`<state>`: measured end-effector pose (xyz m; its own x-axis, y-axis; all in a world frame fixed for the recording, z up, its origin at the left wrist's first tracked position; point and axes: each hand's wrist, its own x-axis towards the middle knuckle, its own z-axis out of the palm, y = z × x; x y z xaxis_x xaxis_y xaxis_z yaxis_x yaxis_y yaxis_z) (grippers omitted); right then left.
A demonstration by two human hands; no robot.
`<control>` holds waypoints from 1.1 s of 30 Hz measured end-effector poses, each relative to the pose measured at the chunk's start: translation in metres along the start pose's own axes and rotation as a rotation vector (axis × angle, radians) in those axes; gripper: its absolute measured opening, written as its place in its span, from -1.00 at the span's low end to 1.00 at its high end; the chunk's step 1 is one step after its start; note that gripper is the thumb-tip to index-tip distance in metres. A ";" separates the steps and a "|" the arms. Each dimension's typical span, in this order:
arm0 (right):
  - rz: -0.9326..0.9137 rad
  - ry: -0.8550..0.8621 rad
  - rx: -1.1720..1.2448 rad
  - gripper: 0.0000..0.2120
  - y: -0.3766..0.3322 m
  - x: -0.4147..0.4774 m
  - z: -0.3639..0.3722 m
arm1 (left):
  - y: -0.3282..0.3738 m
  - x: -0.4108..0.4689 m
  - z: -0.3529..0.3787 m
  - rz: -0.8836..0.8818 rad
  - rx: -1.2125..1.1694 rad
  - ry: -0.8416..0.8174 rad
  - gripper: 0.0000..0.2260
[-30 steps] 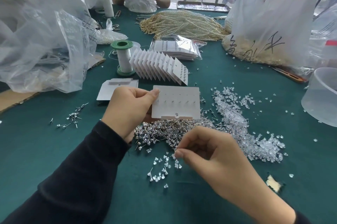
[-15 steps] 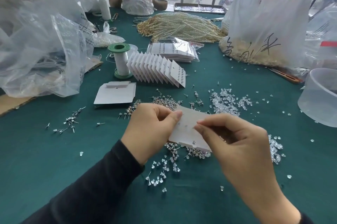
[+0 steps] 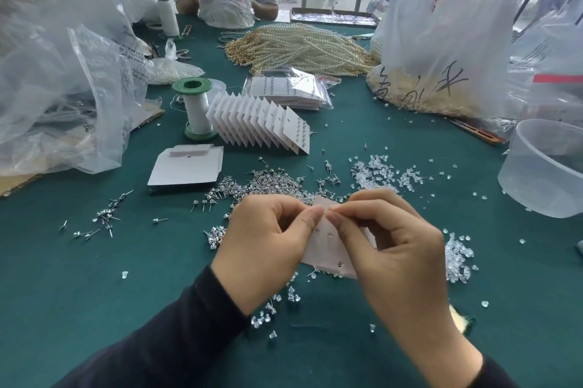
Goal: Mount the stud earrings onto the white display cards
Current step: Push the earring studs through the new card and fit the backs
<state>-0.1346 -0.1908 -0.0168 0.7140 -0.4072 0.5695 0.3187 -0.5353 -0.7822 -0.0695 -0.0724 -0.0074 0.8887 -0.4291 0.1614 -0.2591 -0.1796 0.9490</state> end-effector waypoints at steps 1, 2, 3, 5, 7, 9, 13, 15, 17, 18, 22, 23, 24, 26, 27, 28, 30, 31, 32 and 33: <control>0.007 -0.006 0.001 -0.95 0.000 0.000 0.000 | 0.000 0.000 0.000 -0.007 -0.008 0.003 -0.79; 0.010 -0.019 -0.005 -0.96 0.000 0.000 0.000 | 0.000 0.001 -0.001 -0.013 -0.012 0.004 -0.79; 0.013 -0.032 -0.010 -0.97 0.001 0.000 0.001 | 0.000 0.001 -0.001 -0.016 -0.009 0.004 -0.79; 0.022 -0.040 -0.002 -0.97 0.001 0.000 0.001 | 0.000 0.000 -0.001 -0.013 0.006 0.001 -0.80; 0.035 -0.026 0.021 -0.97 0.001 0.000 0.001 | 0.000 0.000 -0.001 -0.004 0.012 -0.002 -0.81; 0.044 -0.013 0.043 -0.96 0.000 -0.001 0.000 | 0.001 -0.001 -0.001 0.000 0.024 -0.005 -0.82; 0.031 -0.009 0.050 -0.94 0.001 -0.001 -0.001 | 0.002 -0.001 -0.002 -0.001 0.018 -0.006 -0.83; 0.026 -0.025 0.046 -0.93 0.002 -0.002 -0.001 | 0.003 -0.002 -0.002 0.022 0.039 -0.009 -0.83; 0.033 -0.035 0.048 -0.92 0.003 -0.002 -0.002 | 0.003 -0.002 -0.002 0.054 0.075 -0.010 -0.83; 0.038 -0.035 0.052 -0.92 0.003 -0.002 -0.003 | 0.004 -0.002 -0.002 0.067 0.085 -0.010 -0.83; 0.046 -0.018 0.082 -0.87 0.002 -0.002 -0.003 | 0.005 -0.003 -0.003 0.110 0.128 -0.008 -0.85; 0.045 -0.018 0.087 -0.86 0.001 -0.002 -0.003 | 0.005 -0.003 -0.004 0.117 0.133 -0.007 -0.85; 0.043 -0.020 0.089 -0.86 0.001 -0.002 -0.003 | 0.005 -0.003 -0.004 0.119 0.131 -0.008 -0.85; 0.051 -0.022 0.099 -0.88 0.001 -0.002 -0.003 | 0.006 -0.003 -0.005 0.120 0.122 -0.013 -0.85; 0.058 -0.023 0.107 -0.88 0.001 -0.002 -0.003 | 0.007 -0.004 -0.005 0.125 0.127 -0.014 -0.86; 0.062 -0.026 0.114 -0.88 0.001 -0.002 -0.002 | 0.007 -0.004 -0.005 0.131 0.134 -0.013 -0.86; 0.063 -0.036 0.122 -0.89 0.002 -0.002 -0.002 | 0.008 -0.004 -0.006 0.137 0.139 -0.010 -0.85; 0.061 -0.042 0.124 -0.89 0.002 -0.002 -0.002 | 0.008 -0.004 -0.005 0.140 0.139 -0.006 -0.83; 0.056 -0.049 0.123 -0.90 0.003 -0.002 -0.002 | 0.007 -0.004 -0.005 0.146 0.141 0.001 -0.81; 0.051 -0.055 0.121 -0.90 0.003 -0.002 -0.002 | 0.007 -0.004 -0.005 0.154 0.149 0.008 -0.79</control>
<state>-0.1364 -0.1932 -0.0197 0.7629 -0.3886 0.5166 0.3519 -0.4208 -0.8361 -0.0735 -0.0677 0.0001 0.8370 -0.4549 0.3042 -0.4446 -0.2412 0.8626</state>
